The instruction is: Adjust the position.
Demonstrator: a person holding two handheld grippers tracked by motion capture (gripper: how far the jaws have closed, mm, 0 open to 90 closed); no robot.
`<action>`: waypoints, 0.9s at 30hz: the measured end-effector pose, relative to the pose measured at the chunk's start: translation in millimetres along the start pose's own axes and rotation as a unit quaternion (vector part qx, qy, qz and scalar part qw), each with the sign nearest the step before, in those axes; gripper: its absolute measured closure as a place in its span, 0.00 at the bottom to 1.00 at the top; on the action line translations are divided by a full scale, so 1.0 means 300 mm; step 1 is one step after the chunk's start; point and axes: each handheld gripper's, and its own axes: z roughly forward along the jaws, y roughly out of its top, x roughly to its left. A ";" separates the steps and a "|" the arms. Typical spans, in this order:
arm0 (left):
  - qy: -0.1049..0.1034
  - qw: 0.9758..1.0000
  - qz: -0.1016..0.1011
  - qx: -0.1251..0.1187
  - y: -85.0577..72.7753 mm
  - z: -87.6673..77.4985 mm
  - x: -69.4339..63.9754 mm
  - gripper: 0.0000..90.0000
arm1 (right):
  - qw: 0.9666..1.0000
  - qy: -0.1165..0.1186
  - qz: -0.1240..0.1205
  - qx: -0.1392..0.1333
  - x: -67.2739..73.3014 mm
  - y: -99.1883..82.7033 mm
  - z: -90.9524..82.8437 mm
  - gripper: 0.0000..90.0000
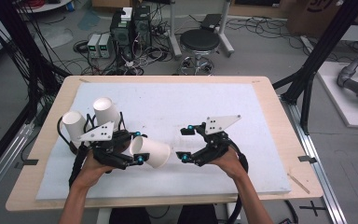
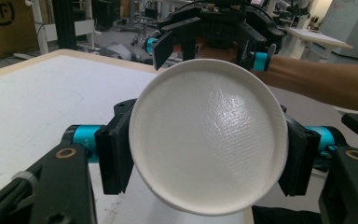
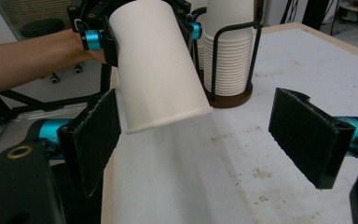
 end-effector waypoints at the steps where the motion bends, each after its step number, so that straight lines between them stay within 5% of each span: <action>1: 0.000 1.000 0.002 0.000 0.000 0.002 0.001 0.37 | 1.000 0.000 -0.004 -0.002 -0.001 0.001 0.006 0.19; 27: -0.039 0.999 -0.002 -0.022 -0.004 0.056 0.005 0.37 | 0.998 0.056 -0.016 -0.009 0.006 0.026 0.087 0.19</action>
